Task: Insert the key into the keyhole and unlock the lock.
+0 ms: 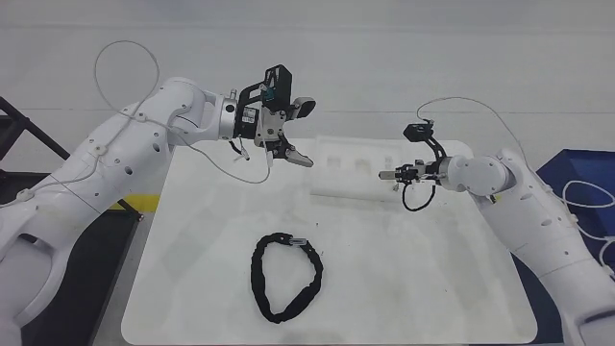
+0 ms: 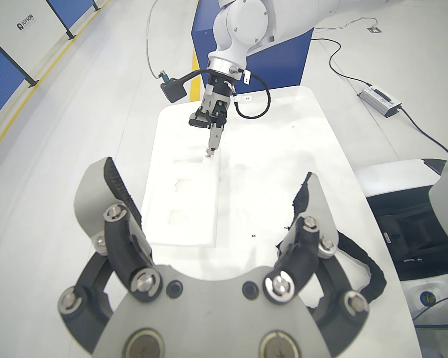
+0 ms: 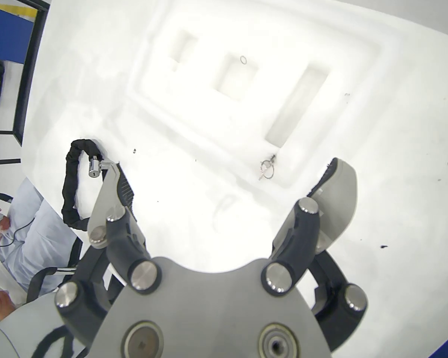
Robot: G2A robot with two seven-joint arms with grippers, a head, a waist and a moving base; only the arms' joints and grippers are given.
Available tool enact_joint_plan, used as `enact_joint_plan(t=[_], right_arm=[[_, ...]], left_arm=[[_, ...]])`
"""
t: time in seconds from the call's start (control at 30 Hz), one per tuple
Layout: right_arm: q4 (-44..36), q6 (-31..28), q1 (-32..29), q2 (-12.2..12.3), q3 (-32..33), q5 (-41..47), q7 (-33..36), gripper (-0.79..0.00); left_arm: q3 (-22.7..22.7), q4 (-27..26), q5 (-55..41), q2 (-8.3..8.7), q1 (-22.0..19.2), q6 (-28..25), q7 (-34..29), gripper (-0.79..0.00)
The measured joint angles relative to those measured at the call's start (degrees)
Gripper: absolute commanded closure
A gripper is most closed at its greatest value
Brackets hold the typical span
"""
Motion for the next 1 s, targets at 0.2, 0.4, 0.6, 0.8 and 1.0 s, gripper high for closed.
enact_joint_plan(t=[0.2, 0.4, 0.6, 0.8, 1.0], right_arm=[[3.3, 2.5, 0.1, -1.5, -1.6, -0.1, -2.9, -0.785], [5.2, 4.2, 0.5, -3.0, -2.9, 1.2, -3.9, -0.785], [5.3, 4.1, 0.6, -3.1, -2.9, 1.5, -3.9, -0.785], [5.3, 4.1, 0.6, -3.1, -2.9, 1.5, -3.9, -0.785], [5.1, 5.1, 0.3, -3.0, -2.9, 0.5, -4.2, -0.785]], left_arm=[[0.0, 0.0, 0.0, 0.00, 0.0, 0.0, 0.0, -0.785], [0.0, 0.0, 0.0, 0.00, 0.0, 0.0, 0.0, -0.785], [0.0, 0.0, 0.0, 0.00, 0.0, 0.0, 0.0, -0.785], [0.0, 0.0, 0.0, 0.00, 0.0, 0.0, 0.0, -0.785], [0.0, 0.0, 0.0, 0.00, 0.0, 0.0, 0.0, -0.785]])
